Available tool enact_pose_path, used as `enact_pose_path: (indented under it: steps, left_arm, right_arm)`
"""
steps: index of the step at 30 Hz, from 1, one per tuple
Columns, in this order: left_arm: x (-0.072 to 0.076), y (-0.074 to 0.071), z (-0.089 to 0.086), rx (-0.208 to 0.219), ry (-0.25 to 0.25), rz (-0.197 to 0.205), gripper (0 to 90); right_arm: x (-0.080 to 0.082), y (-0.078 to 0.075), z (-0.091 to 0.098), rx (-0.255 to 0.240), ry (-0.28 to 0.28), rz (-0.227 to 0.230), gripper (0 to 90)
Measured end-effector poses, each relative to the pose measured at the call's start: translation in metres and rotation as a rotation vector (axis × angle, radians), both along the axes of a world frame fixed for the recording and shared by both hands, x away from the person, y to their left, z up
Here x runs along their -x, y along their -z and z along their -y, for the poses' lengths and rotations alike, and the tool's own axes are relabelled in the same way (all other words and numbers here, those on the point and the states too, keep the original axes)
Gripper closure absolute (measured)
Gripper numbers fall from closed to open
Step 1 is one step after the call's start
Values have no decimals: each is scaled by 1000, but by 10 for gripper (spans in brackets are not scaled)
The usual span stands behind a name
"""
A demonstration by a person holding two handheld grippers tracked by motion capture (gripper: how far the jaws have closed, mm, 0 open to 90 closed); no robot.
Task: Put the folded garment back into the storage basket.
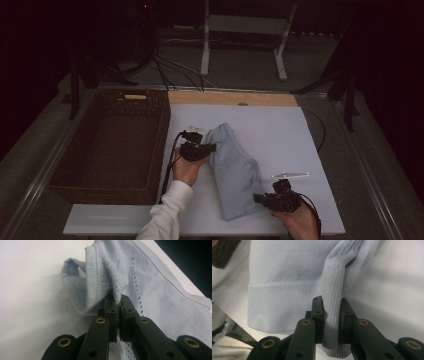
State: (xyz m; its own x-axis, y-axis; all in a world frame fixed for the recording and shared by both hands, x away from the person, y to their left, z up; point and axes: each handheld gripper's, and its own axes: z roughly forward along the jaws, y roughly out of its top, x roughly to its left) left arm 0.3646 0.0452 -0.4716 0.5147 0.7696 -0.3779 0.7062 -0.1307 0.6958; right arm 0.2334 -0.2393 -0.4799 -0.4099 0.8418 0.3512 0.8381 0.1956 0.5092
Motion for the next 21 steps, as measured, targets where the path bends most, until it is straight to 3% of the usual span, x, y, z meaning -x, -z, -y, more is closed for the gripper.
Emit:
enact_pose_path:
  steps: [8, 21]
  left_arm:
    - [0, -13, -2, -2, -4, 17, 875]
    - [-4, -32, -10, 11, -5, 22, 873]
  right_arm:
    - [-2, -10, 3, -50, 13, 3, 794]
    - [-12, -25, -7, -48, -20, 4, 793]
